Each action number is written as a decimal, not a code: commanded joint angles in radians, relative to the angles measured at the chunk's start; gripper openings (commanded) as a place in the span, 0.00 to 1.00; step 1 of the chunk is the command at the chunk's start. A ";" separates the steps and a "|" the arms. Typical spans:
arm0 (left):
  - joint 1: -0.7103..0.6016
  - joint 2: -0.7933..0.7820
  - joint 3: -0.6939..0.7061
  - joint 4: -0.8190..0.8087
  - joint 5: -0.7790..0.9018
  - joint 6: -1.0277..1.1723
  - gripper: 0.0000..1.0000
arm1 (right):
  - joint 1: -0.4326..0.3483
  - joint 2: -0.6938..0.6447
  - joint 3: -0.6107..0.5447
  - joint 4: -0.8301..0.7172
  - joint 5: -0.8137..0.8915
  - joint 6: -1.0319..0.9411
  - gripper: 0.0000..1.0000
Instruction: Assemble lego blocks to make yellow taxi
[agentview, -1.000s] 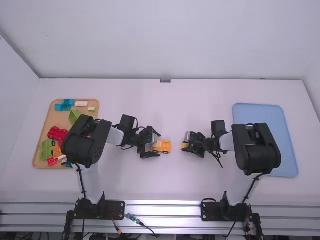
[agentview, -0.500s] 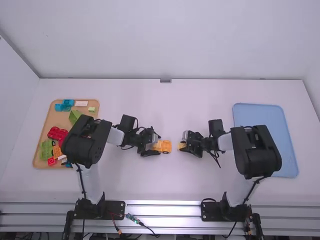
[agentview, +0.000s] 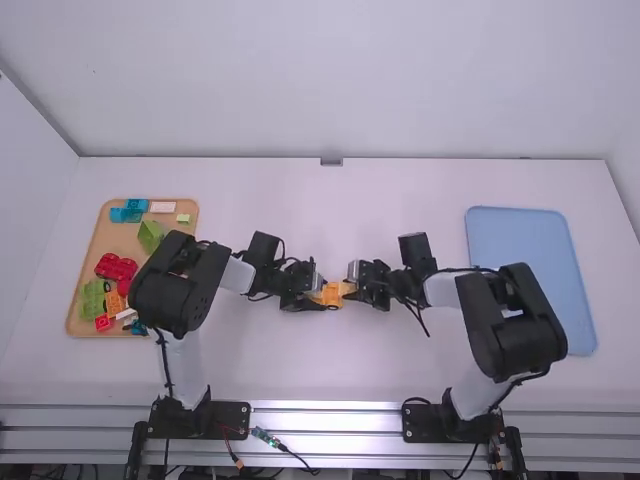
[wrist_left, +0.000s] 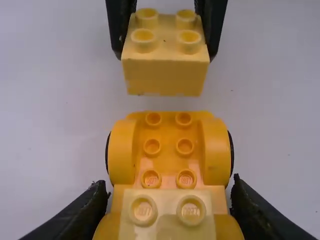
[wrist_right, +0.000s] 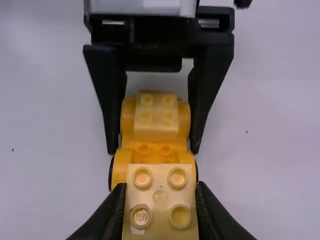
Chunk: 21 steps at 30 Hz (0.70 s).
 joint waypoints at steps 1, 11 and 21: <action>0.001 0.010 0.004 -0.008 -0.011 -0.001 0.50 | 0.018 -0.017 -0.005 0.019 -0.013 0.067 0.02; 0.000 0.010 0.004 -0.003 -0.010 -0.002 0.50 | 0.111 -0.017 -0.005 0.065 0.143 0.194 0.00; 0.003 0.010 0.005 -0.004 0.002 -0.001 0.47 | 0.142 -0.016 -0.005 0.068 0.171 0.211 0.00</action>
